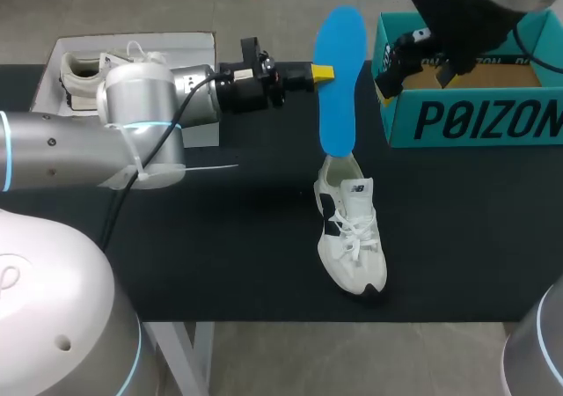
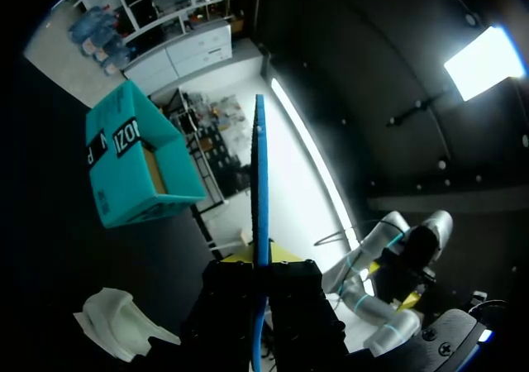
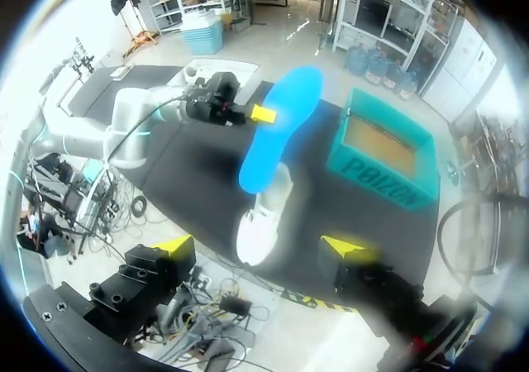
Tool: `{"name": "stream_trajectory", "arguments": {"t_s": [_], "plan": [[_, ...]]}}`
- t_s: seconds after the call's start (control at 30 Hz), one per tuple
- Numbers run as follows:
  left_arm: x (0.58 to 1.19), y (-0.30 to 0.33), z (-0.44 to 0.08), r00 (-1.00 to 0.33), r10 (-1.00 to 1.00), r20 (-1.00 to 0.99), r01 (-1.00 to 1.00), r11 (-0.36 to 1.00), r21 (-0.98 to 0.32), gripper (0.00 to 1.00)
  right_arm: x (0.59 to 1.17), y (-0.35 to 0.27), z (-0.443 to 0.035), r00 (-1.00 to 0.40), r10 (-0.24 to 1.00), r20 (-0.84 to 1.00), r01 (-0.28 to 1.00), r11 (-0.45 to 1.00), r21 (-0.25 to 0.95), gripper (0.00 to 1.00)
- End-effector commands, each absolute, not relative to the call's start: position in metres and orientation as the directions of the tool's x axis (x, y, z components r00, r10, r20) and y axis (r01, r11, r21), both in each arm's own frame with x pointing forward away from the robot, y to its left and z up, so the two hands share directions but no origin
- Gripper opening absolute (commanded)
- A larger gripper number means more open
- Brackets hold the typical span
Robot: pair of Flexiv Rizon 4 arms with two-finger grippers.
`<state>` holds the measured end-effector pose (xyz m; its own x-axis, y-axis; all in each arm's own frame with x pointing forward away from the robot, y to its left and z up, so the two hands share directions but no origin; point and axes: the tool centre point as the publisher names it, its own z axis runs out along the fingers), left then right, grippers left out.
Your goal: Take the shoe out of the shoebox, open the shoe tongue, remove and reinsert the insole, then place the shoe into the shoebox
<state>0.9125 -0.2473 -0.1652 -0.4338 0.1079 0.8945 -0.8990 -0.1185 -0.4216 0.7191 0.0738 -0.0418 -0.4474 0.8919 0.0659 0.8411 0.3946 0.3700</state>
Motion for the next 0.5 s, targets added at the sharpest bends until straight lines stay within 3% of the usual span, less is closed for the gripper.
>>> {"name": "stream_trajectory", "arguments": {"t_s": [0.03, 0.43, 0.5], "plan": [[0.9125, -0.2475, -0.1652, -0.433, 0.106, 0.895, -0.899, -0.116, -0.421, 0.0, 0.7207, 0.0748, -0.0421, -0.447, 0.892, 0.066, 0.842, 0.395, 0.367, 1.0], [0.9125, -0.2475, -0.1652, -0.433, 0.106, 0.895, -0.899, -0.116, -0.421, 0.0, 0.7207, 0.0748, -0.0421, -0.447, 0.892, 0.066, 0.842, 0.395, 0.367, 1.0], [0.9111, -0.2491, -0.1563, -0.573, 0.157, 0.804, -0.82, -0.125, -0.559, 0.0, 0.7207, 0.0748, -0.0421, -0.447, 0.892, 0.066, 0.842, 0.395, 0.367, 1.0]]}}
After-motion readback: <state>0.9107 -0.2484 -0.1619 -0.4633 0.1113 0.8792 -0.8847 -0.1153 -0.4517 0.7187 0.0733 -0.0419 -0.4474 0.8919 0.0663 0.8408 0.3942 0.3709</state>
